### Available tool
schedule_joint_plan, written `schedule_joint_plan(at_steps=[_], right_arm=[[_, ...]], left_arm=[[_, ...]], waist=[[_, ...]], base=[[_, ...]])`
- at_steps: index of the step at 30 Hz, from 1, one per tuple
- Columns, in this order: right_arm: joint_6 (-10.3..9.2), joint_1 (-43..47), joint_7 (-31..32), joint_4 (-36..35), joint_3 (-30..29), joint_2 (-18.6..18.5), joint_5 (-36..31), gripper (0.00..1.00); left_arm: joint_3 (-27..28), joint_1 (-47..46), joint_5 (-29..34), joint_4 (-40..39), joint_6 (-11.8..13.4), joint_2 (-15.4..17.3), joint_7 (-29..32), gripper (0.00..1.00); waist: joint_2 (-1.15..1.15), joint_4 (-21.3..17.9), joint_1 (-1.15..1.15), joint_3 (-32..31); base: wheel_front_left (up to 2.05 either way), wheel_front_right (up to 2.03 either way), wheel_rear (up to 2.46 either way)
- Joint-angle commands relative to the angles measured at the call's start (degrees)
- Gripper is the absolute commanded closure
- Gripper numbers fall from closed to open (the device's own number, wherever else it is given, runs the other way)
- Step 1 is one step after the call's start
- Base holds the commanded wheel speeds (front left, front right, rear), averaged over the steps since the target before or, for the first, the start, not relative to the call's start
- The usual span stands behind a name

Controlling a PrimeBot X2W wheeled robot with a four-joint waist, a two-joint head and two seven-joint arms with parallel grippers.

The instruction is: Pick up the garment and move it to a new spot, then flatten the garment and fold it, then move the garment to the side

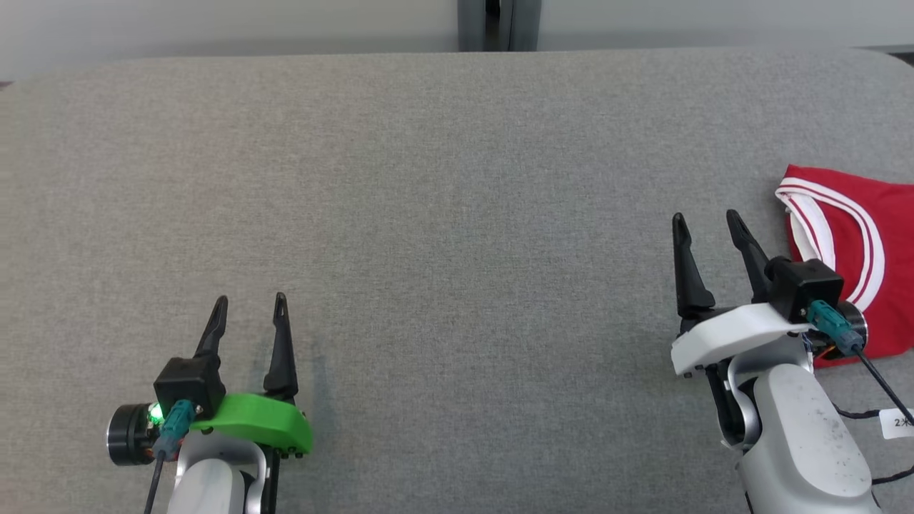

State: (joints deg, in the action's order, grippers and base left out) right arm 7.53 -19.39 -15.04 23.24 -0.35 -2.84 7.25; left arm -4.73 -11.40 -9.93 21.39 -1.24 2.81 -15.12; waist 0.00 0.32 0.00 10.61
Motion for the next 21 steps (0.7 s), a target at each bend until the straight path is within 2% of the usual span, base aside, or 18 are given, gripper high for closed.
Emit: schedule_joint_plan(at_steps=[1, 9, 21], right_arm=[[-0.10, 1.33, -0.15, -0.07, 0.03, -0.18, 0.43, 0.00], [-0.10, 4.24, -0.15, 0.43, 0.72, -0.18, 1.21, 0.00], [-0.10, 7.24, -0.15, 1.76, 1.68, -0.17, 1.51, 0.00]], left_arm=[[0.37, 1.21, 0.51, -0.11, 0.45, 0.23, 0.04, 0.00], [2.35, 4.15, 0.47, -0.92, 1.10, 0.23, 0.04, 0.00], [3.79, 7.00, -1.53, -1.67, -0.40, 0.24, 0.04, 0.00]], waist=[[0.00, 1.58, 0.00, -2.57], [0.00, 1.75, 0.00, -6.19], [0.00, 1.17, 0.00, -8.32]], base=[[0.00, 0.00, 0.00], [0.00, 0.00, 0.00], [0.00, 0.00, 0.00]])
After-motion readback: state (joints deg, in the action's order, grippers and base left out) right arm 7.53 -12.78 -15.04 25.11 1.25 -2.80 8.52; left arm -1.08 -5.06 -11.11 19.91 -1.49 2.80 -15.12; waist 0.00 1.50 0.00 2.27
